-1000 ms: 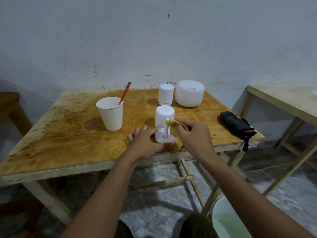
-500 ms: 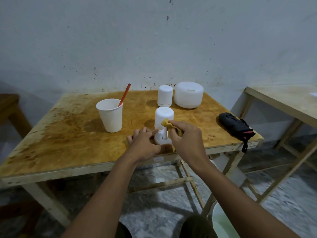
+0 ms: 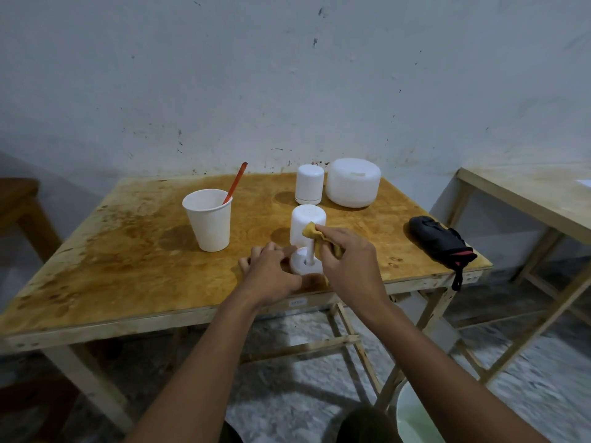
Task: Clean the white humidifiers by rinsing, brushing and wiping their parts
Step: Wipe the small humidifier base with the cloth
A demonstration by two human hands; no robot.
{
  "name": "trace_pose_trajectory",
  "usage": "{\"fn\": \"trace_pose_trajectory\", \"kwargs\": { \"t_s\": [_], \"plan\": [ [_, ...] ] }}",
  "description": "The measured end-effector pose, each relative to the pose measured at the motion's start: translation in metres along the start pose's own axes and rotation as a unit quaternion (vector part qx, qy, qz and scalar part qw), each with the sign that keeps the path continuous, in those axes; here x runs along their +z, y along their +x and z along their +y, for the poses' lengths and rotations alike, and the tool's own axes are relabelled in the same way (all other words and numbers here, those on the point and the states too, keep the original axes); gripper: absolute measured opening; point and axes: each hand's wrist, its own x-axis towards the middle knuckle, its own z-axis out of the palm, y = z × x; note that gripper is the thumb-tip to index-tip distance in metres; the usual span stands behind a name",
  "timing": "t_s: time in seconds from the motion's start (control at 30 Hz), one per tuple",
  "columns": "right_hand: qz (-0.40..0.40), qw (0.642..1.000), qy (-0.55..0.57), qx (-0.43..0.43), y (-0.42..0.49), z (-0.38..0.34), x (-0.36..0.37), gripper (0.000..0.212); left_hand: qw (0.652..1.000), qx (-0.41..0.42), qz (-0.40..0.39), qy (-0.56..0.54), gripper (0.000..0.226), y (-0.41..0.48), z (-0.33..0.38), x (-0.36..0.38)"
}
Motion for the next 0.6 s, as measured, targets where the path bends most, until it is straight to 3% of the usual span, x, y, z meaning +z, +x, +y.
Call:
{"fn": "trace_pose_trajectory", "kwargs": {
  "t_s": [0.07,0.13,0.23,0.6],
  "plan": [
    [-0.001,0.998,-0.046,-0.029,0.005,0.0,-0.003,0.034,1.0,-0.002,0.0,-0.005,0.079,0.0,-0.001,0.0],
    [0.001,0.985,-0.124,-0.121,0.009,0.0,-0.004,0.032,1.0,-0.003,0.001,-0.002,0.084,0.0,-0.001,0.002],
    [-0.028,0.926,-0.274,-0.259,0.011,-0.003,-0.003,0.032,1.0,-0.013,0.006,-0.016,0.084,0.0,-0.002,0.003],
    [-0.133,0.762,-0.478,-0.415,0.022,-0.018,-0.01,0.017,0.999,0.004,0.034,-0.009,0.063,-0.001,-0.005,0.004]
  ]
}}
